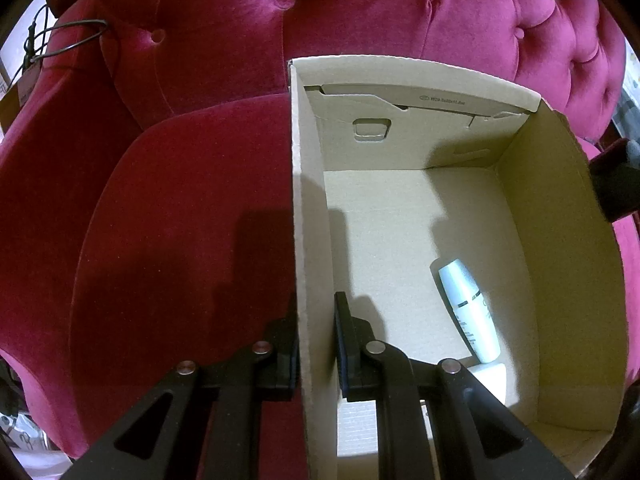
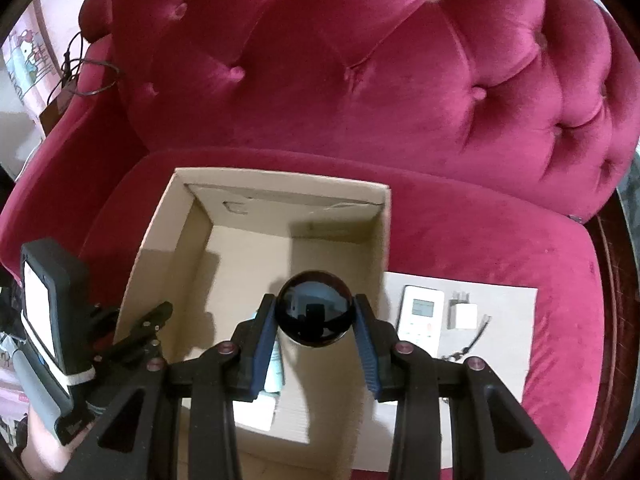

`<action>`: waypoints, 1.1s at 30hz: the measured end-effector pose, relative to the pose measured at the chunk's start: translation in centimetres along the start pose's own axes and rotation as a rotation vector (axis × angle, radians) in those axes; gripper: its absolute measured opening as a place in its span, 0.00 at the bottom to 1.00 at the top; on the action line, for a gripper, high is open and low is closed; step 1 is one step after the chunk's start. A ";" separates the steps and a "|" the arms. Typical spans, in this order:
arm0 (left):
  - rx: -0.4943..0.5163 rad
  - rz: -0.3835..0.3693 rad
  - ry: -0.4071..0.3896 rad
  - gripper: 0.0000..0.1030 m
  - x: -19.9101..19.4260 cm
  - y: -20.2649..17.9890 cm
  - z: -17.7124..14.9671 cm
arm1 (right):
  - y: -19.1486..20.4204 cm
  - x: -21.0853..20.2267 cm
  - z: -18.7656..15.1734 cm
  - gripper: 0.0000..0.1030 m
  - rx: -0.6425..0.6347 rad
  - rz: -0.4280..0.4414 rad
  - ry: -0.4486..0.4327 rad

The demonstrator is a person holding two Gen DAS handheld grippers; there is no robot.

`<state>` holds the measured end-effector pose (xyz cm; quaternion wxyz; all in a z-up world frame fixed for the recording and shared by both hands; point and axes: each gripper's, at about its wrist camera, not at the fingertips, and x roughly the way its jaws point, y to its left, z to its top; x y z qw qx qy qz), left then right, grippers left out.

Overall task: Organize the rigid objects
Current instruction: 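Lift the black knob with the right gripper and carry it into the box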

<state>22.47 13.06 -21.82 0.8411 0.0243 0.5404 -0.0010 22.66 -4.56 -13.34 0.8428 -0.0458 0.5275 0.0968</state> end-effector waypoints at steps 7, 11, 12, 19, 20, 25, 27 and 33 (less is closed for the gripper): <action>0.000 -0.001 0.000 0.15 0.0 0.0 0.0 | 1.9 2.4 -0.2 0.39 -0.021 0.017 0.035; -0.002 -0.003 0.000 0.15 0.0 0.0 0.0 | 2.9 4.1 -0.5 0.39 -0.040 0.019 0.066; -0.002 -0.002 0.001 0.15 0.0 0.0 0.0 | 3.0 4.4 -0.6 0.39 -0.042 0.018 0.071; -0.002 -0.004 0.001 0.15 -0.1 0.1 0.0 | 4.0 7.4 -0.9 0.39 -0.066 0.009 0.131; -0.002 -0.004 0.001 0.15 -0.1 0.1 0.0 | 4.1 7.8 -1.0 0.39 -0.070 0.006 0.139; -0.001 -0.004 0.001 0.15 -0.1 0.1 0.0 | 4.4 9.5 -1.5 0.39 -0.085 -0.005 0.174; -0.002 -0.004 0.001 0.15 -0.1 0.1 0.0 | 4.6 9.9 -1.8 0.39 -0.091 -0.011 0.184; -0.001 -0.004 0.001 0.15 -0.1 0.1 0.0 | 4.3 10.5 -2.1 0.39 -0.075 -0.013 0.200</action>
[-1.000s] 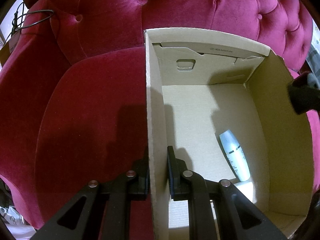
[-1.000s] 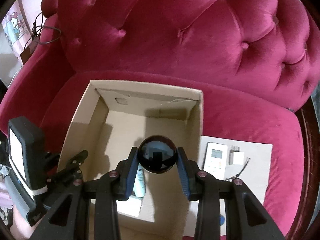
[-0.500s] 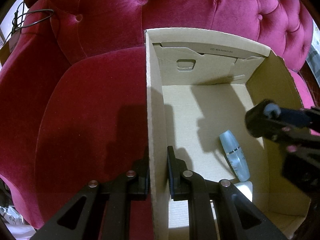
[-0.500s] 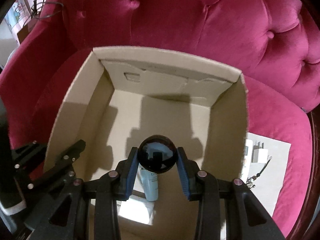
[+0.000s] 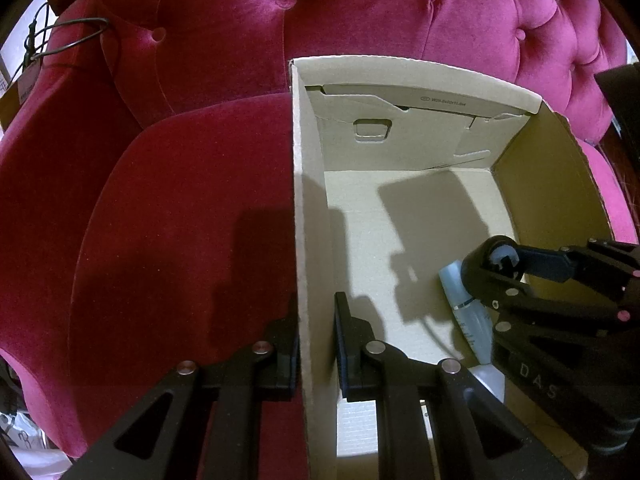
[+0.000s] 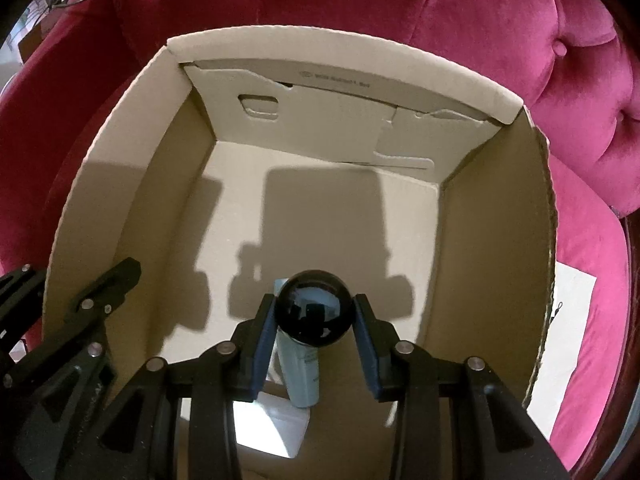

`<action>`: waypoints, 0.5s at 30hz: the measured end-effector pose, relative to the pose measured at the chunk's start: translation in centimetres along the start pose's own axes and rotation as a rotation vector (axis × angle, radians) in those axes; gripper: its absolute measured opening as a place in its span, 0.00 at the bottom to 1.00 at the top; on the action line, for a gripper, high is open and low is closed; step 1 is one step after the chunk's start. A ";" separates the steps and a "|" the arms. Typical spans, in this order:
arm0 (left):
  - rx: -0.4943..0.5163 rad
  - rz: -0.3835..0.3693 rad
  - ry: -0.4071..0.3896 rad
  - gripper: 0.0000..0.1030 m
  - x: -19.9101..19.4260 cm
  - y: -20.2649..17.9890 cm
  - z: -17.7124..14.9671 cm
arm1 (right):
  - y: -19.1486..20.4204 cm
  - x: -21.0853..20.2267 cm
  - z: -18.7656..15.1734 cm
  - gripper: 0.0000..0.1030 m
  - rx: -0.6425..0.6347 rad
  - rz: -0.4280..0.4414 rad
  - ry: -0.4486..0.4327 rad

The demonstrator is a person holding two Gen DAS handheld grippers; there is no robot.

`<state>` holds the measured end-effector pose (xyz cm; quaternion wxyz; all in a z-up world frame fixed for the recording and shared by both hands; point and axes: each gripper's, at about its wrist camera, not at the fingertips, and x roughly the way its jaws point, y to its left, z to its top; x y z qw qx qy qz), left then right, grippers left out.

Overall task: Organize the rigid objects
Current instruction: 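Lift the black knob with the right gripper and carry it into the box, then lower the black knob beside the bottle and open the right gripper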

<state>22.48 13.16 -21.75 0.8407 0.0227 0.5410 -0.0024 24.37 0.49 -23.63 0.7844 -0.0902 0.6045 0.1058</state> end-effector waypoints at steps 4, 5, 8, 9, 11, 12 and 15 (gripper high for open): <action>0.001 0.001 0.000 0.15 0.0 -0.1 0.0 | 0.0 -0.2 0.0 0.40 0.001 0.003 0.000; 0.001 0.001 0.000 0.15 0.0 -0.1 0.0 | 0.0 -0.1 0.1 0.40 0.000 0.004 -0.001; 0.001 0.002 0.000 0.15 0.0 -0.1 0.0 | -0.1 -0.3 0.1 0.40 -0.001 0.006 -0.003; 0.001 0.001 0.000 0.15 0.0 -0.1 0.1 | -0.1 -0.5 0.0 0.40 -0.001 0.006 -0.004; 0.001 0.001 0.000 0.15 0.1 0.0 0.0 | -0.1 -0.6 0.0 0.41 -0.002 0.008 -0.008; 0.002 0.001 0.000 0.15 0.1 0.0 0.0 | -0.2 -0.8 0.0 0.42 -0.001 0.008 -0.011; 0.002 0.001 0.000 0.15 0.1 -0.1 0.0 | -0.4 -1.2 0.1 0.45 0.005 0.004 -0.022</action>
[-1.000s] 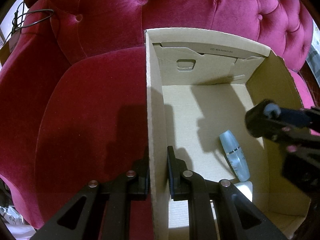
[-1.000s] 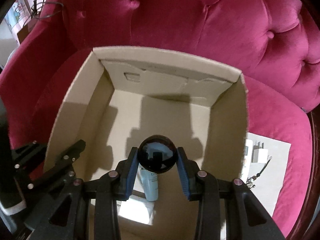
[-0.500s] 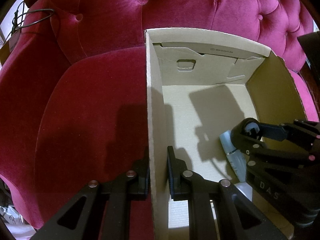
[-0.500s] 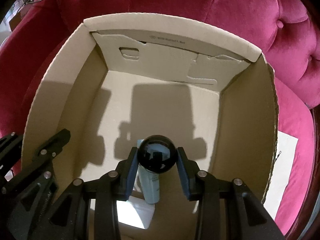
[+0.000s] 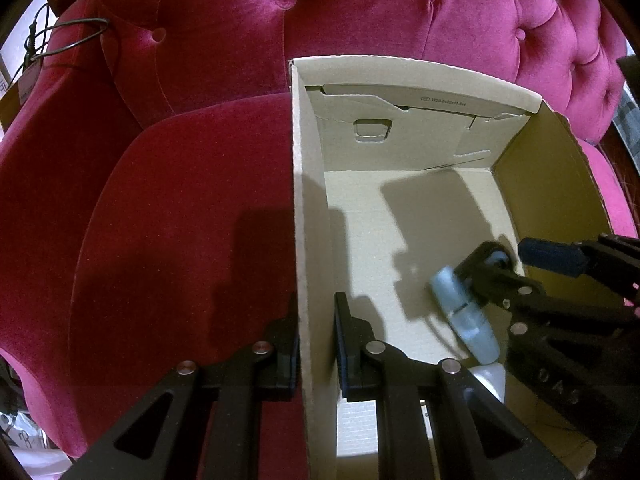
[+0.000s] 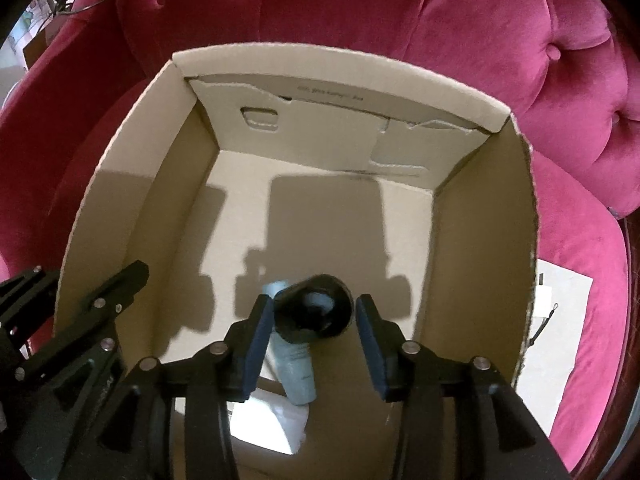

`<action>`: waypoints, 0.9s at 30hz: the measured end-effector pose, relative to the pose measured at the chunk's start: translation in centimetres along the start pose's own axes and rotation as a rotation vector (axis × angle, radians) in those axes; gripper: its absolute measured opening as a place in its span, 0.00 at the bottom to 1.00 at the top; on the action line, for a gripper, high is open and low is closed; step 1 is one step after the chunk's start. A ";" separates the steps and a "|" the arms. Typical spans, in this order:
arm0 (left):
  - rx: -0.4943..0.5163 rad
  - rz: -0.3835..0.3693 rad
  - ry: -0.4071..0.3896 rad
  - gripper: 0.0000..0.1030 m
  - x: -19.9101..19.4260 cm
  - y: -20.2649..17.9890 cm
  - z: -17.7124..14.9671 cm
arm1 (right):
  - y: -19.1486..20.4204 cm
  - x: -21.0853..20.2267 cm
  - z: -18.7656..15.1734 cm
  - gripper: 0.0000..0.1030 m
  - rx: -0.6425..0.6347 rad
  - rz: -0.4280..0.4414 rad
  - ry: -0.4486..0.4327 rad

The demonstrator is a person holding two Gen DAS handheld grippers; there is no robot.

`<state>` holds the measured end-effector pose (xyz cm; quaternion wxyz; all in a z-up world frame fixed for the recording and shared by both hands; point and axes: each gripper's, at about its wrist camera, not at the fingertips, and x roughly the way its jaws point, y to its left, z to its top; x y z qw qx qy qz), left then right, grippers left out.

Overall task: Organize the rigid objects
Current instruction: 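Lower the black knob beside the bottle and open the right gripper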

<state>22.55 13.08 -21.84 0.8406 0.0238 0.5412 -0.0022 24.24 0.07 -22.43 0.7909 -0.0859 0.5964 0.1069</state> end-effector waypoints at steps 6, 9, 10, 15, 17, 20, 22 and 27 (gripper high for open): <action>0.001 0.001 -0.001 0.15 0.0 0.0 0.0 | -0.3 -1.2 0.2 0.51 0.001 -0.014 -0.023; 0.001 0.001 -0.001 0.15 0.0 0.0 -0.1 | -0.3 -2.1 0.2 0.51 -0.005 -0.023 -0.043; 0.001 0.001 -0.001 0.15 0.0 0.0 -0.1 | -0.3 -2.3 0.2 0.51 -0.006 -0.026 -0.048; 0.002 0.002 -0.001 0.15 0.0 0.0 -0.1 | -0.6 -3.5 0.0 0.51 0.010 -0.027 -0.064; 0.004 0.004 -0.001 0.15 -0.1 0.0 0.0 | -0.8 -3.9 0.0 0.51 0.016 -0.023 -0.069; 0.003 0.003 0.000 0.15 -0.1 0.0 0.0 | -1.1 -4.6 0.1 0.51 0.023 -0.020 -0.082; 0.004 0.004 0.000 0.15 -0.1 0.0 0.0 | -1.4 -5.0 0.1 0.51 0.033 -0.016 -0.090; 0.005 0.005 -0.001 0.15 0.0 0.0 -0.1 | -2.7 -6.4 -0.1 0.56 0.059 -0.020 -0.111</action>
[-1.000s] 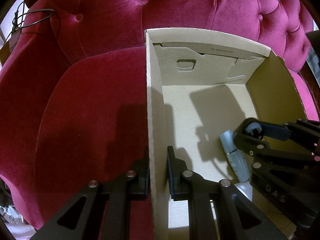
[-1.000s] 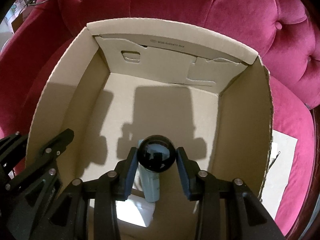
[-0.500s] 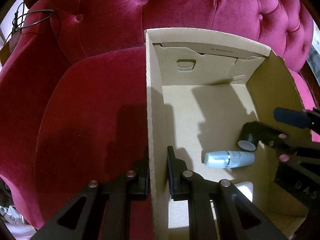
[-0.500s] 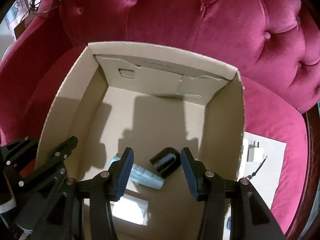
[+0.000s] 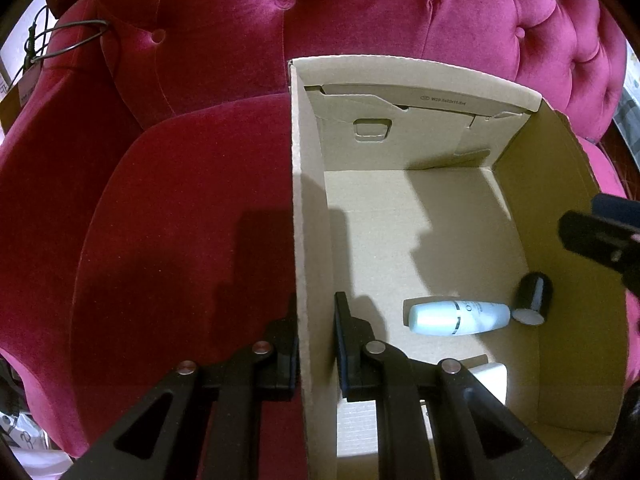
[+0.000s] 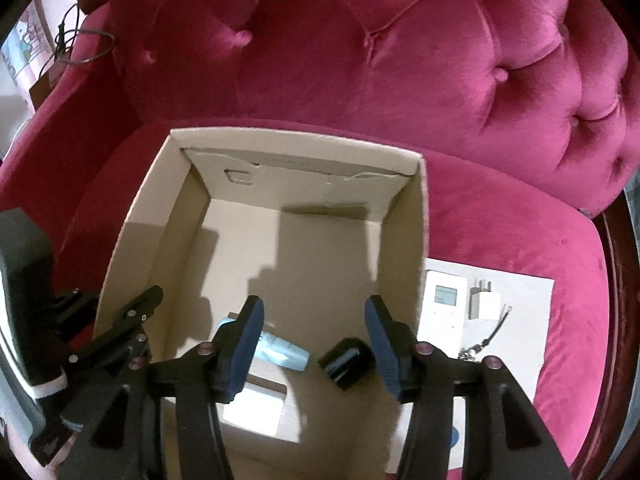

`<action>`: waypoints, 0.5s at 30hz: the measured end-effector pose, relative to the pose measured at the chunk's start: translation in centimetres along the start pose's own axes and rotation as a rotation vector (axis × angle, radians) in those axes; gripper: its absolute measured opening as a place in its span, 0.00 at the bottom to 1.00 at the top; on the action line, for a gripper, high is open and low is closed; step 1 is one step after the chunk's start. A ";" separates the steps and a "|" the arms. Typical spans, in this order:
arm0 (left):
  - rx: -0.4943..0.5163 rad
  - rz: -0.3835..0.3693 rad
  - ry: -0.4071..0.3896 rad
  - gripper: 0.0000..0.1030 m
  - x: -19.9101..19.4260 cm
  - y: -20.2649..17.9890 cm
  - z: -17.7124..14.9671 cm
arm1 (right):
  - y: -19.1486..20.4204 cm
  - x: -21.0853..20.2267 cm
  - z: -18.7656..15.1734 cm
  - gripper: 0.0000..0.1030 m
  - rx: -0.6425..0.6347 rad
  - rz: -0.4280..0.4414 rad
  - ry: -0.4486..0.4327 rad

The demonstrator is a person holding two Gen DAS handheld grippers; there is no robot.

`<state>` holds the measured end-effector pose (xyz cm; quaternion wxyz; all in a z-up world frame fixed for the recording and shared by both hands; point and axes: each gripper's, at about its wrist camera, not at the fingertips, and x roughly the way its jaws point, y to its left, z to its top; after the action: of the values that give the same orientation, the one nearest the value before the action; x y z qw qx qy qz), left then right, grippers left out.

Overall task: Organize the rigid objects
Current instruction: 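Lower the black knob beside the bottle and open the right gripper, then move the right gripper back over the paper to the blue key fob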

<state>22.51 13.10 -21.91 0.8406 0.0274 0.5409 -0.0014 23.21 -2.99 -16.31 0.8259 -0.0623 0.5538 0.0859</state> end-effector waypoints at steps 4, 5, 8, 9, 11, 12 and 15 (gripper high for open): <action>0.000 0.000 0.000 0.14 0.0 0.0 0.0 | -1.2 -1.0 -0.1 0.62 0.022 -0.010 -0.016; 0.000 0.000 0.000 0.14 0.0 0.0 0.0 | -1.5 -1.3 -0.2 0.64 0.027 -0.012 -0.020; 0.001 0.001 0.000 0.14 0.0 0.0 0.0 | -2.6 -2.2 -0.3 0.72 0.046 -0.016 -0.034; 0.002 0.002 -0.001 0.14 0.0 0.0 0.0 | -2.9 -2.5 -0.4 0.72 0.051 -0.019 -0.038; 0.002 0.003 -0.001 0.14 0.0 0.0 0.0 | -3.7 -3.0 -0.5 0.76 0.065 -0.023 -0.044; 0.003 0.004 -0.001 0.14 0.0 0.0 0.0 | -4.1 -3.2 -0.6 0.79 0.071 -0.023 -0.046; 0.003 0.007 -0.002 0.14 -0.1 -0.2 -0.1 | -5.4 -3.9 -0.8 0.93 0.093 -0.025 -0.058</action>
<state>22.43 12.94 -21.88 0.8411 0.0306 0.5401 0.0004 22.12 -8.69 -12.96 0.8446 -0.0285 0.5321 0.0514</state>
